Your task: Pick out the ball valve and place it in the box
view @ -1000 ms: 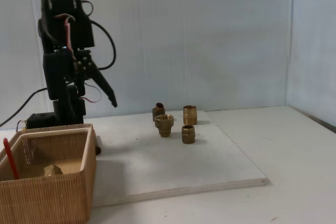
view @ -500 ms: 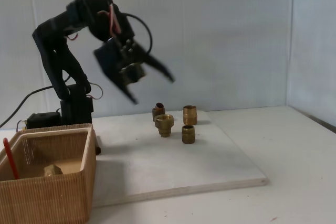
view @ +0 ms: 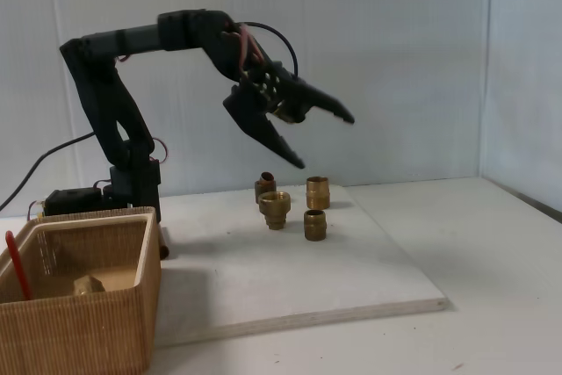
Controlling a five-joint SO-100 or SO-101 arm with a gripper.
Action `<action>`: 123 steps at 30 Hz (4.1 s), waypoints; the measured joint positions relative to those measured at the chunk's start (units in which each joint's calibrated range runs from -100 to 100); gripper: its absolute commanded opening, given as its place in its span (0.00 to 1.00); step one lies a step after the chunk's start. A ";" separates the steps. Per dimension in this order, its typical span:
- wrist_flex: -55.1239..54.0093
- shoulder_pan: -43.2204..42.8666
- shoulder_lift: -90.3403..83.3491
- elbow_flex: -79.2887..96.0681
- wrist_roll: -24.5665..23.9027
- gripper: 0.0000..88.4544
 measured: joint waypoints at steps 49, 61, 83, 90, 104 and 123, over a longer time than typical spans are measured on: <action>38.78 -15.04 33.55 -42.76 -7.44 0.01; 34.82 -21.56 3.64 -15.07 -7.03 0.01; 11.78 -21.71 -55.82 46.03 -6.97 0.01; 11.78 -21.71 -74.21 59.19 -6.97 0.01; 3.27 -17.19 -76.75 75.71 -3.77 0.01; 2.06 -16.23 -76.66 75.71 -3.77 0.01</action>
